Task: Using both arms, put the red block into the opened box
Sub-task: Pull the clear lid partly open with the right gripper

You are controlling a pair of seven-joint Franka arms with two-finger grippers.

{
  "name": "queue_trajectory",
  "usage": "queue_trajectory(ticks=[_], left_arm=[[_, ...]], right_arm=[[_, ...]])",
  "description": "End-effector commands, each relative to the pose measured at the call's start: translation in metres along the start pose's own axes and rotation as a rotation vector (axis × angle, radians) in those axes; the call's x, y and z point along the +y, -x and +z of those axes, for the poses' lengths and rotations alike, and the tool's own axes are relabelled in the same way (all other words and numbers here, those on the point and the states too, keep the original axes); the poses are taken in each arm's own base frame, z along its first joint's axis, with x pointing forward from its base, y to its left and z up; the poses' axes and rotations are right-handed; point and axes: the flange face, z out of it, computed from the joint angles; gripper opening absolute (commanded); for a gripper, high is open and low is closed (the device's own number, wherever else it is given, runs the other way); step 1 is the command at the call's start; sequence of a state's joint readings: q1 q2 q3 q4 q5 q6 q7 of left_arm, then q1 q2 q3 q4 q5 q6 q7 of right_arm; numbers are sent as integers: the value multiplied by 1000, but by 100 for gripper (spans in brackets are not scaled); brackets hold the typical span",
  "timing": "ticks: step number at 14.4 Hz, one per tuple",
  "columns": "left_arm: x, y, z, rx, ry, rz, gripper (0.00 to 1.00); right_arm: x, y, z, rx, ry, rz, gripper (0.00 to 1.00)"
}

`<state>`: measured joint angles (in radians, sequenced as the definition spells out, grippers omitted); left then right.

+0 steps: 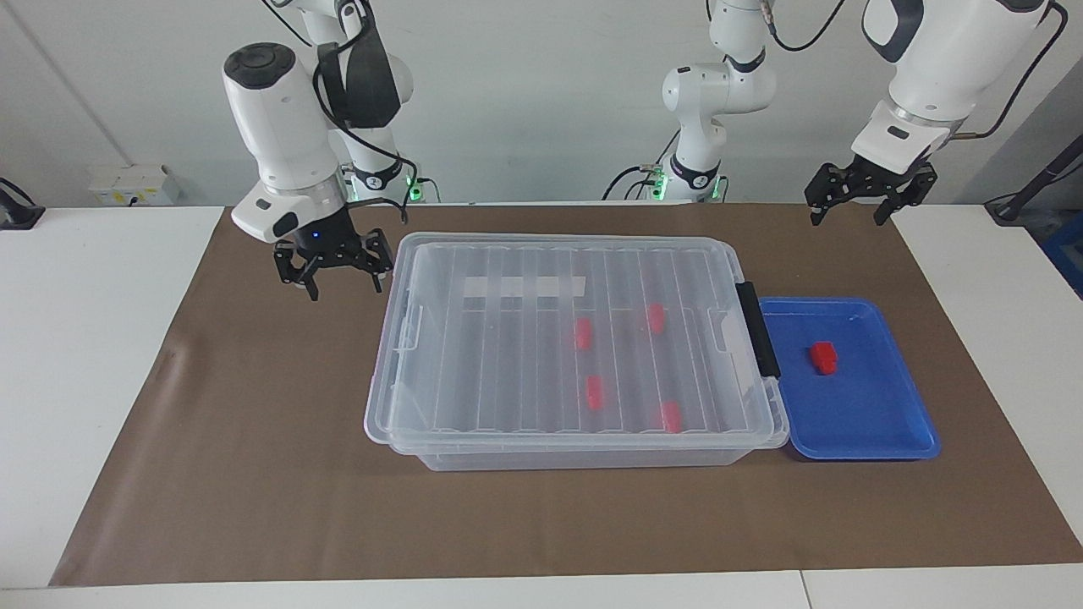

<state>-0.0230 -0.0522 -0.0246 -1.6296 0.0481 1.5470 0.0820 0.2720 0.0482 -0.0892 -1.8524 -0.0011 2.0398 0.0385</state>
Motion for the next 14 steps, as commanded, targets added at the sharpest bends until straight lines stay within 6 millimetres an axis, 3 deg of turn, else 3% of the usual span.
queue_trajectory(ticks=[1, 4, 14], left_arm=[[6, 4, -5, 40, 46, -7, 100], [9, 5, -4, 37, 68, -6, 100], [7, 6, -4, 37, 68, -10, 100]], right_arm=[[-7, -6, 25, -8, -27, 15, 100], [-7, -7, 43, -17, -24, 12, 100], [6, -6, 52, -30, 55, -19, 100]])
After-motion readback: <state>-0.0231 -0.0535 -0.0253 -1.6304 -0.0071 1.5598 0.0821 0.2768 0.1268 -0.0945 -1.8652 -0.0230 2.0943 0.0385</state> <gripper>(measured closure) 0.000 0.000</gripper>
